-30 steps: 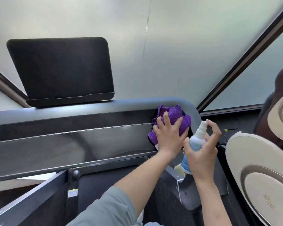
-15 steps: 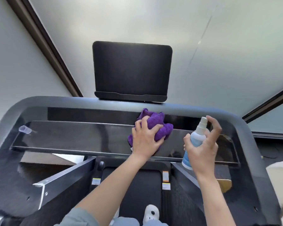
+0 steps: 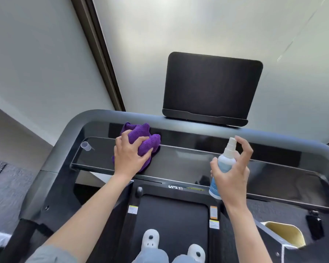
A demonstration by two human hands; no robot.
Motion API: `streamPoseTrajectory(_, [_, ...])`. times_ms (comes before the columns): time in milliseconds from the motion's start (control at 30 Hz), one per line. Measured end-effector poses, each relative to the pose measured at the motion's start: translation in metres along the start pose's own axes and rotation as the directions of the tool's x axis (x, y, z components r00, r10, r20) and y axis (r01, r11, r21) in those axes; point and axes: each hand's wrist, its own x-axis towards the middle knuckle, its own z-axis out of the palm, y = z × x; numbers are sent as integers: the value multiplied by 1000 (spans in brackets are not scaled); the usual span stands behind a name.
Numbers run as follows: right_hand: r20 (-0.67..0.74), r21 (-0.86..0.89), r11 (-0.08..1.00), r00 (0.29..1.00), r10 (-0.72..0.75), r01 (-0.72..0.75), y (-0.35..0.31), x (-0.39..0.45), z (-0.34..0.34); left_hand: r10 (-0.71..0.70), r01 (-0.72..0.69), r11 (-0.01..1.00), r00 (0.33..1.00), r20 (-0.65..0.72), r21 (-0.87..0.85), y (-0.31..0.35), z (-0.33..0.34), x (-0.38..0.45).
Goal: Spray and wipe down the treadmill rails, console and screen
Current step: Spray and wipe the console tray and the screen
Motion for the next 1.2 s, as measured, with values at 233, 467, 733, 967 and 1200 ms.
streamPoseTrajectory(233, [-62, 1, 999, 997, -44, 45, -15, -14, 25, -37, 37, 999, 998, 47, -3, -23, -19, 9])
streamPoseTrajectory(467, [-129, -44, 999, 991, -24, 18, -21, -41, 17, -167, 167, 986, 986, -21, -19, 5, -9, -12])
streamPoseTrajectory(733, [-224, -106, 993, 974, 28, -53, -14, -62, -39, -108, 110, 994, 991, 79, -27, 108, 34, -12])
streamPoseTrajectory(967, [-334, -166, 981, 942, 41, -101, 17, -46, -116, 98, -84, 995, 958, 270, -61, 215, 63, -36])
streamPoseTrajectory(1200, [-367, -213, 969, 930, 36, -122, 54, -27, -197, 169, -172, 985, 914, 368, -24, 307, 96, -56])
